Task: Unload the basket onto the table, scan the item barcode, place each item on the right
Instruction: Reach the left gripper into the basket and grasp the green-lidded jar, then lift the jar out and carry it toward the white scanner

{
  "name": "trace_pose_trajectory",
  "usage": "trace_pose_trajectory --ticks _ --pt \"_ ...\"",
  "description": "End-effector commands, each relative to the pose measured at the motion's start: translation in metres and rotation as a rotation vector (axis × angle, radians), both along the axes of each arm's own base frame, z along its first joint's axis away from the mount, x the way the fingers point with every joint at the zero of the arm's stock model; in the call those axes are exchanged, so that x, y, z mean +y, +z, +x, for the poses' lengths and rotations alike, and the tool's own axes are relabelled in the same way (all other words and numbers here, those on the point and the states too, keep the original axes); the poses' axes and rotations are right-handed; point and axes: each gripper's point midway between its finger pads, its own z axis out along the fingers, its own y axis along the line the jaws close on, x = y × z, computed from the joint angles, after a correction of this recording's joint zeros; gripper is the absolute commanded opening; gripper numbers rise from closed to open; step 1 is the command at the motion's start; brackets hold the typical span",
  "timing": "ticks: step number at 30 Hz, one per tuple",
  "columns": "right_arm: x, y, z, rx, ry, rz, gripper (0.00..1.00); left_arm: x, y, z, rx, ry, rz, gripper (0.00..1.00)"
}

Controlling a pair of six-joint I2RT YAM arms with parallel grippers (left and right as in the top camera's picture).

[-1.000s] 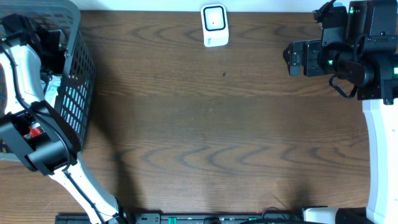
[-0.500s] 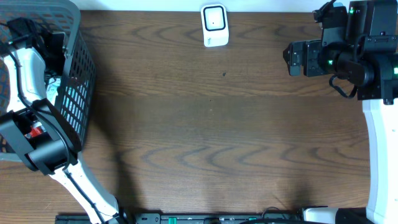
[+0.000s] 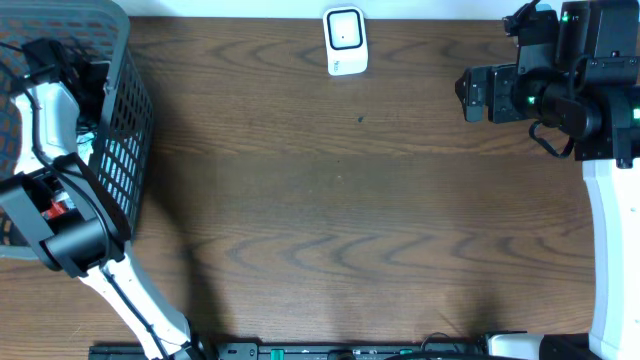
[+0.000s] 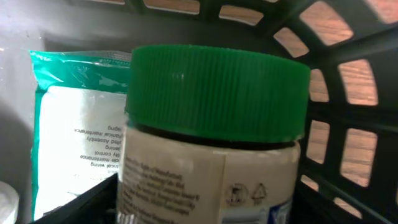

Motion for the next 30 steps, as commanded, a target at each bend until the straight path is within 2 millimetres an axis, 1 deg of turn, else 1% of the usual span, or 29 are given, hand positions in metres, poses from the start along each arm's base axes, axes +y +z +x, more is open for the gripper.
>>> trace_pose_trajectory --ticks 1,5,7,10,13,17,21,24,27,30 --pt "0.003 0.005 0.0 -0.015 0.017 -0.006 0.99 0.004 -0.007 -0.003 0.024 0.0 0.027 0.67" --pt "0.003 0.005 0.0 -0.015 0.017 -0.006 0.99 0.006 -0.002 0.002 0.003 0.001 0.036 0.67" --pt "0.003 0.005 0.0 -0.015 0.017 -0.006 0.99 0.008 0.008 0.007 -0.02 0.002 0.047 0.64" --pt "0.003 0.005 0.0 -0.015 0.018 -0.006 0.99 0.012 0.032 0.015 -0.076 0.003 0.073 0.64" --pt "0.003 0.005 0.0 -0.015 0.017 -0.006 0.99 0.019 0.066 0.023 -0.153 0.028 0.116 0.63" --pt "0.003 0.005 0.0 -0.015 0.018 -0.006 0.99 0.031 0.117 0.026 -0.258 0.08 0.206 0.62" --pt "0.003 0.005 0.0 -0.015 0.018 -0.006 0.99 0.039 0.175 0.02 -0.368 0.12 0.305 0.62" --pt "0.003 0.005 0.0 -0.015 0.018 -0.006 0.99 0.049 0.231 0.008 -0.477 0.213 0.392 0.62" --pt "0.003 0.005 0.0 -0.015 0.017 -0.006 0.99 0.046 0.285 -0.009 -0.597 0.285 0.419 0.62" --pt "0.003 0.005 0.0 -0.015 0.018 -0.006 0.99 0.032 0.337 -0.027 -0.738 0.356 0.388 0.62"
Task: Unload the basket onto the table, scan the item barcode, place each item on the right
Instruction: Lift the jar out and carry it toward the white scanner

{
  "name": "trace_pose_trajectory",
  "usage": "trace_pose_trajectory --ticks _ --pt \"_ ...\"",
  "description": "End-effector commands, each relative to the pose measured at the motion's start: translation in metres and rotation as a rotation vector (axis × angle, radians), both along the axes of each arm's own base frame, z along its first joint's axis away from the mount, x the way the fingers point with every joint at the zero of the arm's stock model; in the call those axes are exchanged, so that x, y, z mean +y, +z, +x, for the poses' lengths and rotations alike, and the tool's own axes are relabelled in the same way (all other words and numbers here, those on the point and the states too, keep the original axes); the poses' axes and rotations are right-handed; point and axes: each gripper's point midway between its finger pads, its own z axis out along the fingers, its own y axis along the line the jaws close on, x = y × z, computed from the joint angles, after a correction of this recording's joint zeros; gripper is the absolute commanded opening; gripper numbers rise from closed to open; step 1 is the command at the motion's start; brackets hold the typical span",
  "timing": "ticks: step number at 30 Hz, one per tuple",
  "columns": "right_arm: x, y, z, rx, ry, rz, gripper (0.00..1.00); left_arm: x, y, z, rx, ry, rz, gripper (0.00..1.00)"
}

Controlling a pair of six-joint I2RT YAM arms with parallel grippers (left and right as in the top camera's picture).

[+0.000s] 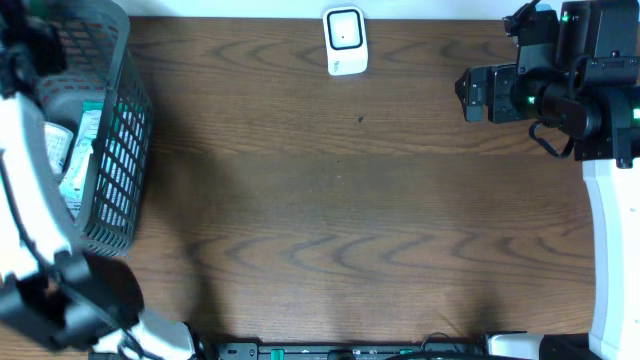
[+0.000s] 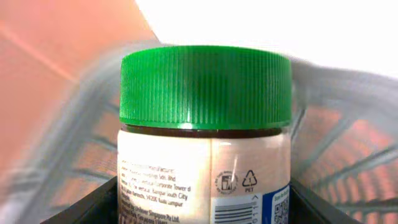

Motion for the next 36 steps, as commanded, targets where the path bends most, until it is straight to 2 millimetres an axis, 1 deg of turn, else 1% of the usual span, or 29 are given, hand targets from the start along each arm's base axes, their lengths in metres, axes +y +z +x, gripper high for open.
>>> trace_pose_trajectory --ticks 1,3,5,7,8,10,11,14,16,18,20,22,25,28,32,34,36 --pt "0.003 0.005 0.0 -0.016 0.018 -0.006 0.99 -0.015 0.08 -0.026 -0.219 0.075 -0.021 0.62" --pt "0.003 0.005 0.0 -0.016 0.018 -0.006 0.99 -0.034 0.101 -0.036 -0.284 0.059 -0.058 0.62" --pt "0.003 0.005 0.0 -0.016 0.018 -0.006 0.99 -0.07 0.119 -0.043 -0.327 -0.026 -0.115 0.62" --pt "0.003 0.005 0.0 -0.016 0.017 -0.006 0.99 -0.109 0.125 -0.049 -0.335 -0.121 -0.185 0.62" --pt "0.003 0.005 0.0 -0.016 0.017 -0.006 0.99 -0.144 0.124 -0.054 -0.317 -0.195 -0.247 0.62" --pt "0.003 0.005 0.0 -0.016 0.018 -0.006 0.99 -0.181 0.117 -0.059 -0.274 -0.266 -0.307 0.62" --pt "0.003 0.005 0.0 -0.016 0.018 -0.006 0.99 -0.203 0.11 -0.061 -0.237 -0.305 -0.335 0.62" --pt "0.003 0.005 0.0 -0.016 0.017 -0.006 0.99 -0.257 0.089 -0.066 -0.137 -0.407 -0.396 0.62" --pt "0.003 0.005 0.0 -0.016 0.017 -0.006 0.99 -0.296 0.068 -0.068 -0.059 -0.46 -0.454 0.62" --pt "0.003 0.005 0.0 -0.016 0.018 -0.006 0.99 -0.327 0.047 -0.071 0.018 -0.496 -0.494 0.62" --pt "0.003 0.005 0.0 -0.016 0.018 -0.006 0.99 -0.359 0.021 -0.074 0.113 -0.537 -0.515 0.62" --pt "0.003 0.005 0.0 -0.016 0.018 -0.006 0.99 -0.393 -0.012 -0.08 0.227 -0.574 -0.526 0.62" --pt "0.003 0.005 0.0 -0.016 0.018 -0.006 0.99 -0.436 -0.059 -0.09 0.378 -0.626 -0.509 0.62" --pt "0.003 0.005 0.0 -0.016 0.018 -0.006 0.99 -0.474 -0.106 -0.103 0.52 -0.662 -0.483 0.62" --pt "0.003 0.005 0.0 -0.016 0.017 -0.006 0.99 -0.518 -0.162 -0.125 0.675 -0.723 -0.419 0.62" --pt "0.003 0.005 0.0 -0.016 0.018 -0.006 0.99 -0.536 -0.186 -0.134 0.729 -0.746 -0.39 0.62" --pt "0.003 0.005 0.0 -0.016 0.018 -0.006 0.99 -0.549 -0.209 -0.14 0.773 -0.758 -0.36 0.62"
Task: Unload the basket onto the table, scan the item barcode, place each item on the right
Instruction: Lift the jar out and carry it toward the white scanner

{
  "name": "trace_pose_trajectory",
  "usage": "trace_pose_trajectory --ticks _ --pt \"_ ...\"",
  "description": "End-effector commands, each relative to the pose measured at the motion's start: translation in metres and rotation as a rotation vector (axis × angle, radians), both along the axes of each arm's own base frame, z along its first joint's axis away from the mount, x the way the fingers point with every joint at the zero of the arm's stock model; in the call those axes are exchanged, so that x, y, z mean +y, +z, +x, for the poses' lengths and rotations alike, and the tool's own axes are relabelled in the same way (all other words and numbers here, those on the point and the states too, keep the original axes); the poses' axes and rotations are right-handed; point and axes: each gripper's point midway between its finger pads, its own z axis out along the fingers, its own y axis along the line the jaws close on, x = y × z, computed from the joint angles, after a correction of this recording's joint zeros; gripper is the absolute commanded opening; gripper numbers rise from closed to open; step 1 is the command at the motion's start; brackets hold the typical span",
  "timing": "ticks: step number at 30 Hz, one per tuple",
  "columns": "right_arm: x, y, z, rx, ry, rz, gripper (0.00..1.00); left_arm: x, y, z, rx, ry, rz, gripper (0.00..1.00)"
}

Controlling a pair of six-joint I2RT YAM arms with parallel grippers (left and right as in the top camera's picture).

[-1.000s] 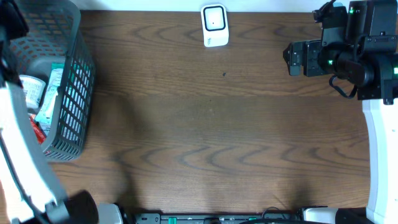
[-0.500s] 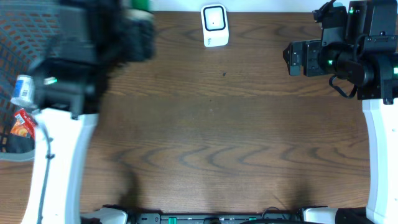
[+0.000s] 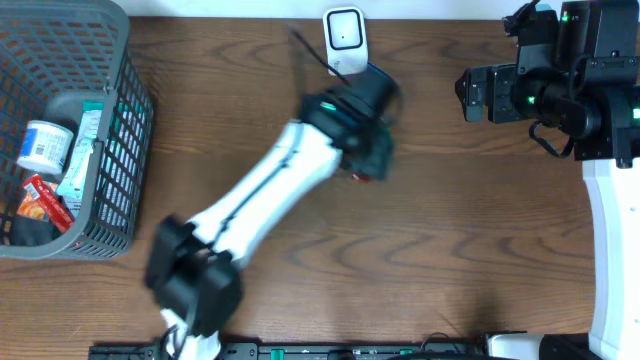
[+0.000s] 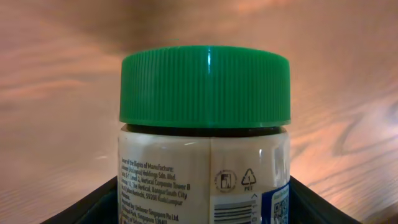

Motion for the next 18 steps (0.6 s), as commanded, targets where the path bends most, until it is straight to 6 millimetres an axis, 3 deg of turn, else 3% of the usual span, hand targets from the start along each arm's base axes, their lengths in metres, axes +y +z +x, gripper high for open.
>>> trace_pose_trajectory --ticks 1,7,13,15,16,18 --pt "0.003 0.005 0.0 -0.016 0.017 -0.006 0.99 -0.021 -0.024 -0.01 0.023 -0.037 0.03 0.62" --pt "0.003 0.005 0.0 -0.016 0.017 -0.006 0.99 -0.04 -0.077 -0.002 0.05 -0.049 0.056 0.62" --pt "0.003 0.005 0.0 -0.016 0.017 -0.006 0.99 -0.046 -0.098 0.005 0.056 -0.03 0.054 0.63" --pt "0.003 0.005 0.0 -0.016 0.017 -0.006 0.99 -0.045 -0.1 0.004 0.062 -0.03 0.059 0.69" --pt "0.003 0.005 0.0 -0.016 0.017 -0.006 0.99 -0.044 -0.1 0.003 0.068 -0.03 0.065 0.81" --pt "0.003 0.005 0.0 -0.016 0.017 -0.006 0.99 -0.044 -0.101 0.001 0.076 -0.032 0.063 0.89"
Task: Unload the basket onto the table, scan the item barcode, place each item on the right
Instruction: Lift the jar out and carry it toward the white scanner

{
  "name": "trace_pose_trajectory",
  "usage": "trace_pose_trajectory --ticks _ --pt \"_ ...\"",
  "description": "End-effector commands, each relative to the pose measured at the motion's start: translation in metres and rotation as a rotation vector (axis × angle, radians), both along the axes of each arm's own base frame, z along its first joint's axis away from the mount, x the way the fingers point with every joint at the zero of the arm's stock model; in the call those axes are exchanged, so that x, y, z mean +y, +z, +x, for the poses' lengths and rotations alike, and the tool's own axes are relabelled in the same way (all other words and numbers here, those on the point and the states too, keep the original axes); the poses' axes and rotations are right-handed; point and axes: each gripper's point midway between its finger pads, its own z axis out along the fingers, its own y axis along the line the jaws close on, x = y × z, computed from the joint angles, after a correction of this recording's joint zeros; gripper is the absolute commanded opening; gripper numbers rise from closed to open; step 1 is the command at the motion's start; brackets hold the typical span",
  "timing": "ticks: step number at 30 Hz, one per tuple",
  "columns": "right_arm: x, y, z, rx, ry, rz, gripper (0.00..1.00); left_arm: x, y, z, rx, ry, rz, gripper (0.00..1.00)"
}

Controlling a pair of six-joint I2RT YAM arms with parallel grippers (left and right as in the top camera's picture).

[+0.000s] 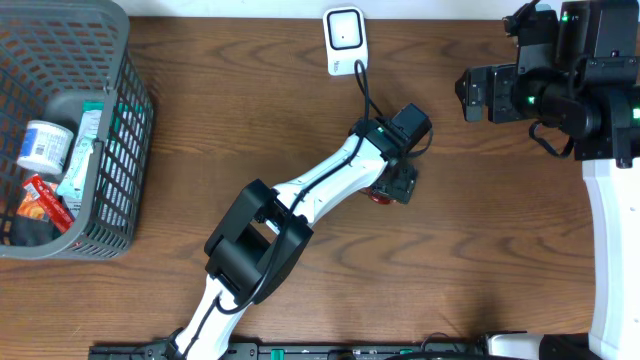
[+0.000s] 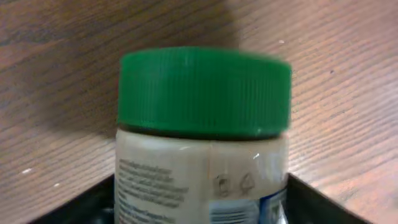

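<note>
A jar with a ribbed green lid point(image 2: 205, 93) and a cream printed label point(image 2: 186, 186) fills the left wrist view, slightly blurred. My left gripper point(image 2: 202, 202) is shut on the jar, a black finger point(image 2: 87, 205) on either side of the label. From overhead, my left gripper point(image 1: 400, 172) hangs over the table's middle right, covering the jar. The white scanner point(image 1: 345, 41) stands at the back edge, up and to the left of it. My right gripper point(image 1: 468, 92) hangs at the back right, away from the jar; its jaws do not show clearly.
A grey mesh basket point(image 1: 130, 120) at the far left holds a white tub point(image 1: 45, 146), a green-white packet point(image 1: 80, 150) and a red packet point(image 1: 40, 200). The left arm point(image 1: 300, 200) stretches diagonally across the wooden table point(image 1: 480, 250).
My left gripper with the jar has moved a little to the right and toward the front, from just below the scanner to farther from it. The right arm has not moved.
My left gripper held the green-lidded jar inside the basket, beside the green-white packet. Then the jar was raised above the basket's rim. Then it was over the table just in front of the scanner, and now slightly right of that.
</note>
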Motion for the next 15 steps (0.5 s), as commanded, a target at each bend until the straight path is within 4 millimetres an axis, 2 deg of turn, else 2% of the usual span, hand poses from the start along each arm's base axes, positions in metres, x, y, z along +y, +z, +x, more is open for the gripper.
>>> trace_pose_trajectory --ticks 1,7,15 --pt "0.003 0.005 0.0002 -0.016 0.017 -0.006 0.99 0.0005 0.0027 0.0005 0.003 0.009 -0.001 0.9" --pt "0.0031 0.0051 0.0002 -0.016 0.017 -0.006 0.99 -0.0047 0.0037 -0.0045 0.032 -0.004 -0.031 0.91" --pt "0.0031 0.0051 0.0002 -0.016 0.017 -0.006 0.99 -0.0091 0.0094 0.0002 0.008 -0.026 -0.045 0.91"
